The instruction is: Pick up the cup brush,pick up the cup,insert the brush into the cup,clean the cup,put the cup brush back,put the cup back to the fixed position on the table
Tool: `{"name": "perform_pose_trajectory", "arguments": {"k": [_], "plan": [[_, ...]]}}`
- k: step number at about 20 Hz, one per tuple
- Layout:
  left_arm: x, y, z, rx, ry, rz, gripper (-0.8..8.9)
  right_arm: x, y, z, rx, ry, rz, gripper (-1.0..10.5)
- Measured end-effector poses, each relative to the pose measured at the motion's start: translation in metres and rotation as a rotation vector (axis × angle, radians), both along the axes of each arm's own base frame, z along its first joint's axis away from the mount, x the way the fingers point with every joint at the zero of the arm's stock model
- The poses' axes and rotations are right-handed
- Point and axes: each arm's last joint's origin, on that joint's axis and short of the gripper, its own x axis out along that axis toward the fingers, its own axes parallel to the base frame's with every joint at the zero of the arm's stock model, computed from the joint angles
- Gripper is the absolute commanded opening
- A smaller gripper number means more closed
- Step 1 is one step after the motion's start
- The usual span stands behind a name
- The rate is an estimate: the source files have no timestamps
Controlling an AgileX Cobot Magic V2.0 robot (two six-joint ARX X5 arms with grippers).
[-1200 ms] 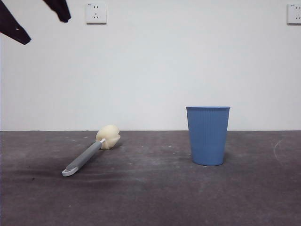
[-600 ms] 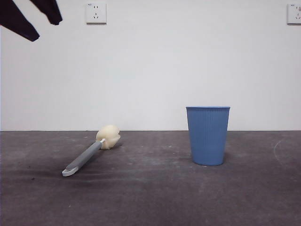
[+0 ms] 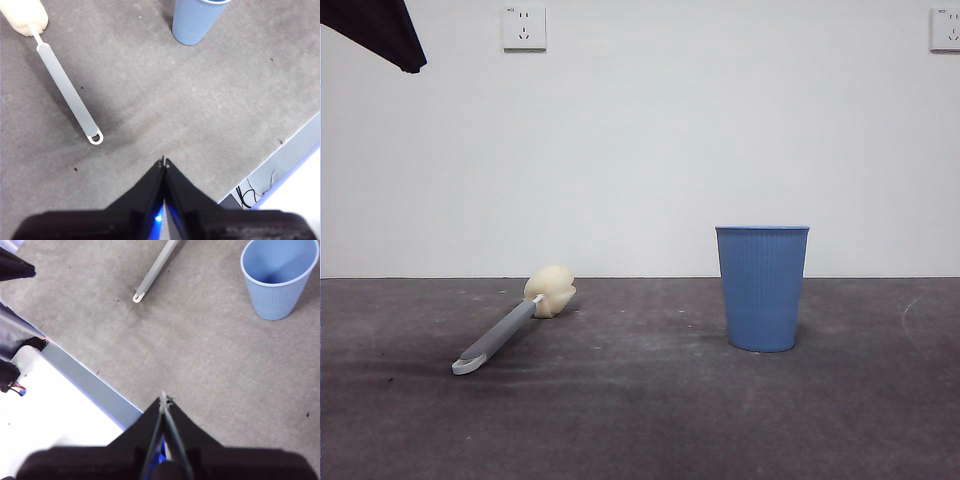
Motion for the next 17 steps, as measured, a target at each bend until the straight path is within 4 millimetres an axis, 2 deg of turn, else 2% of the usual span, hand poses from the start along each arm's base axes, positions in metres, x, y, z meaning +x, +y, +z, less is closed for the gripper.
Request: {"name": "perform_pose_trajectory", "arguments": {"k": [13, 15, 17], "plan": [[-0.002, 0.002, 0.002, 0.003, -0.020, 0.012, -0.03, 0.000, 0.000, 0.000, 0.000, 0.001, -0.001, 0.0], [-0.004, 0.008, 0.007, 0.028, -0.084, 0.036, -0.03, 0.000, 0.000, 0.000, 0.000, 0.001, -0.001, 0.0], [0.000, 0.018, 0.018, 0.035, -0.235, 0.061, -0.03, 0.000, 0.000, 0.000, 0.000, 0.000, 0.000, 0.0]]}}
